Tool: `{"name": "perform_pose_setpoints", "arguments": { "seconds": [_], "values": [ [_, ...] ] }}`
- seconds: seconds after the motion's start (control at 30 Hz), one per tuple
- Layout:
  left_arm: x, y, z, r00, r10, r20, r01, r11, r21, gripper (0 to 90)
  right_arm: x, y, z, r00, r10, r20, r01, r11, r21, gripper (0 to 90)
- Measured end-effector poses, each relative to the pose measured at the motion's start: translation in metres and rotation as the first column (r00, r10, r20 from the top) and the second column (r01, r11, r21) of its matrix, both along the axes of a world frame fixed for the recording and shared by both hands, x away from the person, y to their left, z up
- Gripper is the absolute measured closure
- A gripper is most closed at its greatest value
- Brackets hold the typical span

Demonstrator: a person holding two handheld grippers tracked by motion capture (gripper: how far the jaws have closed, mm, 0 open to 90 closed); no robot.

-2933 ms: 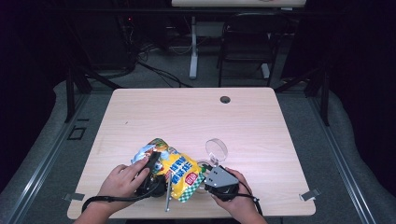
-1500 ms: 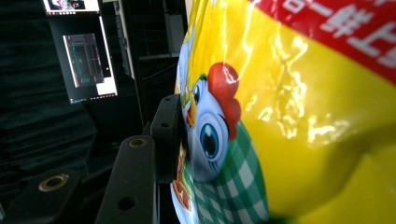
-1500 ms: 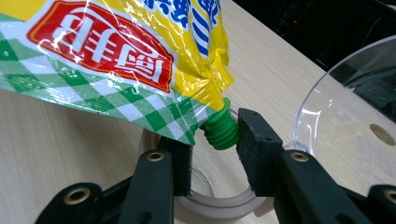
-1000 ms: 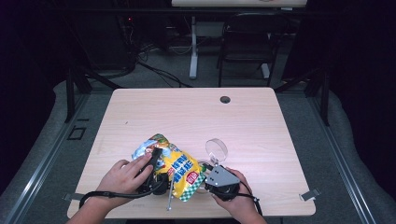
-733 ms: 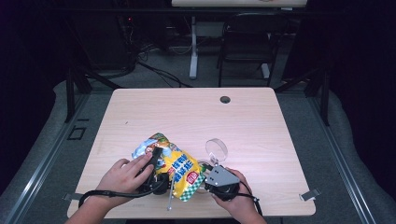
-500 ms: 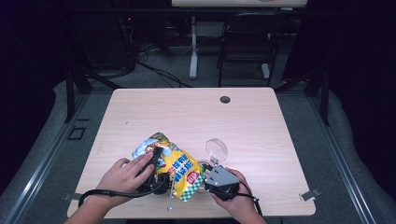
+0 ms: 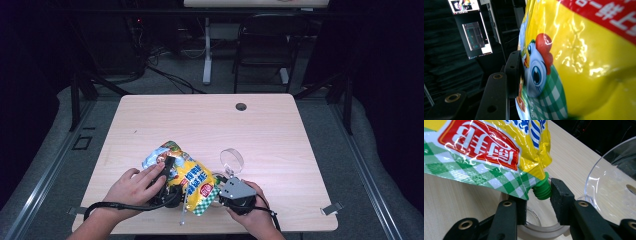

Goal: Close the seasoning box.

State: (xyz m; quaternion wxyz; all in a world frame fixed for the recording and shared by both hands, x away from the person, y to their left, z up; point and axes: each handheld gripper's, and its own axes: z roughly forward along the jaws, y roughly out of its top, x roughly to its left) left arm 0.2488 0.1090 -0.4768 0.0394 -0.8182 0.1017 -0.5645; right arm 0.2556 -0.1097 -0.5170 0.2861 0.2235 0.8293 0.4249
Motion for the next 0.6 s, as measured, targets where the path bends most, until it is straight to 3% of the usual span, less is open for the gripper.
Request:
{"name": "perform_pose_setpoints", "arguments": {
  "seconds": [0.6],
  "values": [
    [-0.0004,-0.0008,0.0007,1.0,-0.002,0.007,0.002,0.9999,0.017,60.0,0.001,0.0013,-0.0014,0.9999,0.003,-0.016,-0.003,0.9999,0.011,68.2]
  ]
}}
